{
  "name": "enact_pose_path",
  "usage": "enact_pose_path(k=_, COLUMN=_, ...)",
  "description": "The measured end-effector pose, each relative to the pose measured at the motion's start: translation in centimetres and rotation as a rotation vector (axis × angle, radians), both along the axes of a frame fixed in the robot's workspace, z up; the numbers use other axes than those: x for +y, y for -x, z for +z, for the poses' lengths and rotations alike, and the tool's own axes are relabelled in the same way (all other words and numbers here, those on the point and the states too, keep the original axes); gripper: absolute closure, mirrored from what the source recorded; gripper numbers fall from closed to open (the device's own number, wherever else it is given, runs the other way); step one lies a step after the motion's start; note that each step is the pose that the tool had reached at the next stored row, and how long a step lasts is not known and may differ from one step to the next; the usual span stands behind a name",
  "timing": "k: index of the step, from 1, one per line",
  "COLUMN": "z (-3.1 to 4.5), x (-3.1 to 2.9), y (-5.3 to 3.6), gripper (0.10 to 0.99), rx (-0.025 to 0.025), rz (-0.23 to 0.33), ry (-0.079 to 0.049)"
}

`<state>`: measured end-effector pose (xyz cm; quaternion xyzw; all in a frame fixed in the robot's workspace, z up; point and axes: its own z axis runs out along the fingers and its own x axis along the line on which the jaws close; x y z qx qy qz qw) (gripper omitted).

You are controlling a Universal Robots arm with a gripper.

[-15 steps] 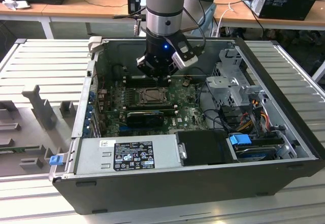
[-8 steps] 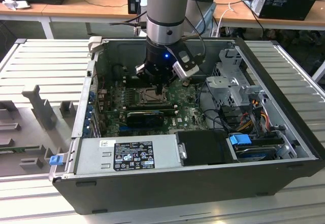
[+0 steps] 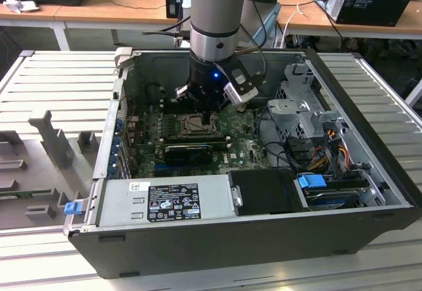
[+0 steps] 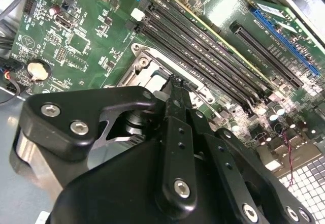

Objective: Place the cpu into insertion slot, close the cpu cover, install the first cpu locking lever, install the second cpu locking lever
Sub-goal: 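Install the second cpu locking lever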

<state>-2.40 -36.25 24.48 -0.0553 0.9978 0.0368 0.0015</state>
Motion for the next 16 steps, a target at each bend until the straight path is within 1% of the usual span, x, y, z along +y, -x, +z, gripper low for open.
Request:
enact_pose_path(k=2, z=-0.03, x=-0.02, y=0.02, gripper=0.980, rx=0.0009, rz=0.000, ry=-0.001)
enact_pose_path(k=10, z=-0.12, x=-0.03, y=0.04, gripper=0.980, rx=0.0019, rz=0.000, ry=-0.003)
enact_pose_path(k=11, z=-0.12, x=-0.03, y=0.05, gripper=0.980, rx=0.0035, rz=0.000, ry=-0.003)
enact_pose_path(k=12, z=-0.12, x=-0.04, y=0.04, gripper=0.980, rx=0.0061, rz=0.000, ry=-0.003)
enact_pose_path(k=13, z=-0.13, x=-0.03, y=0.04, gripper=0.980, rx=0.0098, rz=0.000, ry=-0.003)
enact_pose_path(k=14, z=-0.14, x=-0.04, y=0.04, gripper=0.980, rx=0.0145, rz=0.000, ry=-0.003)
enact_pose_path(k=15, z=-0.16, x=-0.05, y=0.05, gripper=0.980, rx=0.0197, rz=0.000, ry=-0.007)
enact_pose_path(k=16, z=-0.20, x=-0.08, y=0.04, gripper=0.980, rx=0.0251, rz=0.000, ry=-0.014)
